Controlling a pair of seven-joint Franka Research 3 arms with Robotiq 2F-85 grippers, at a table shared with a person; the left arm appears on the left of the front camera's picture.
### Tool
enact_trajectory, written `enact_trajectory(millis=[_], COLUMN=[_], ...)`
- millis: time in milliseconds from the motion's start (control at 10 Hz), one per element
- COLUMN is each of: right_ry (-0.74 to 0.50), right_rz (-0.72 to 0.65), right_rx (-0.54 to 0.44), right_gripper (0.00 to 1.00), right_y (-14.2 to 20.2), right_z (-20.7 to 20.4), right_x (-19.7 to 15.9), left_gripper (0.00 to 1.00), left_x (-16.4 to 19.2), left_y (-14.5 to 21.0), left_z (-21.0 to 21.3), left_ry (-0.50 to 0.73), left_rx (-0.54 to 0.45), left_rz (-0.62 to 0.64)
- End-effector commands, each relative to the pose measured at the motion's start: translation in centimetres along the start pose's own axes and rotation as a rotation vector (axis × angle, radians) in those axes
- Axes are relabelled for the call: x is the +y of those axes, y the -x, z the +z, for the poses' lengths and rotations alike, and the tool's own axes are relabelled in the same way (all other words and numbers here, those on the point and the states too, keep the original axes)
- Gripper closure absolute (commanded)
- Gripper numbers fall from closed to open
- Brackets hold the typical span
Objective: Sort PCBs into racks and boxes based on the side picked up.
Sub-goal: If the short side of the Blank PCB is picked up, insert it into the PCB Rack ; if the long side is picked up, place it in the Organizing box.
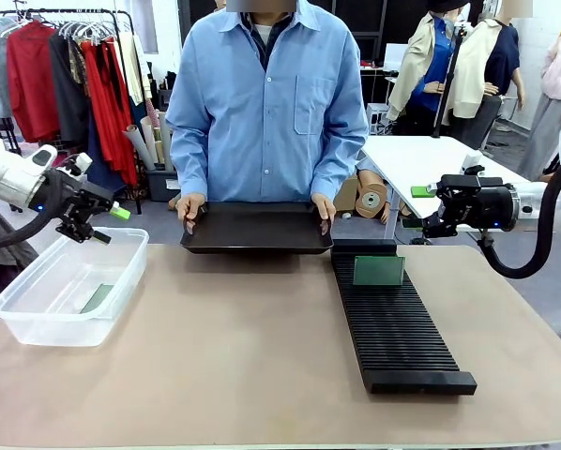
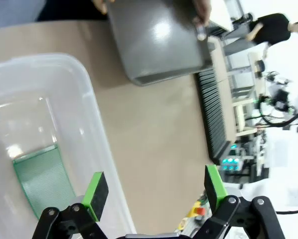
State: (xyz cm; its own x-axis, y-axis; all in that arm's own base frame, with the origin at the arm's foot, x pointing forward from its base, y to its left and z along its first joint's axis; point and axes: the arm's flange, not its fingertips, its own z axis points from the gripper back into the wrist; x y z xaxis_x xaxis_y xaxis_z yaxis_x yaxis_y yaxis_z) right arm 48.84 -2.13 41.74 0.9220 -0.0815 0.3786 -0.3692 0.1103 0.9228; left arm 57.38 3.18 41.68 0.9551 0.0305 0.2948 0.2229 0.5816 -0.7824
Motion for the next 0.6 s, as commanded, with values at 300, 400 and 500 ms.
enact_trajectory(millis=[300, 400, 500], right_ry=[-0.006, -0.006, -0.006], right_rz=[0.003, 0.003, 0.003], right_rx=[0.001, 0.001, 0.001], right_gripper=[0.00, 0.00, 0.00], right_y=[-0.06, -0.06, -0.06], right_z=[-0.08, -0.08, -0.08], right_x=[0.24, 0.24, 0.24], left_gripper=[0.00, 0.00, 0.00], left_x=[1.16, 1.05, 1.08], left_y=[-0.85, -1.01, -1.04], left_z=[1.15, 1.02, 0.92], left_ry=[0.302, 0.347, 0.345], left_rx=[-0.129, -0.138, -0.133], left_rz=[-0.037, -0.045, -0.053])
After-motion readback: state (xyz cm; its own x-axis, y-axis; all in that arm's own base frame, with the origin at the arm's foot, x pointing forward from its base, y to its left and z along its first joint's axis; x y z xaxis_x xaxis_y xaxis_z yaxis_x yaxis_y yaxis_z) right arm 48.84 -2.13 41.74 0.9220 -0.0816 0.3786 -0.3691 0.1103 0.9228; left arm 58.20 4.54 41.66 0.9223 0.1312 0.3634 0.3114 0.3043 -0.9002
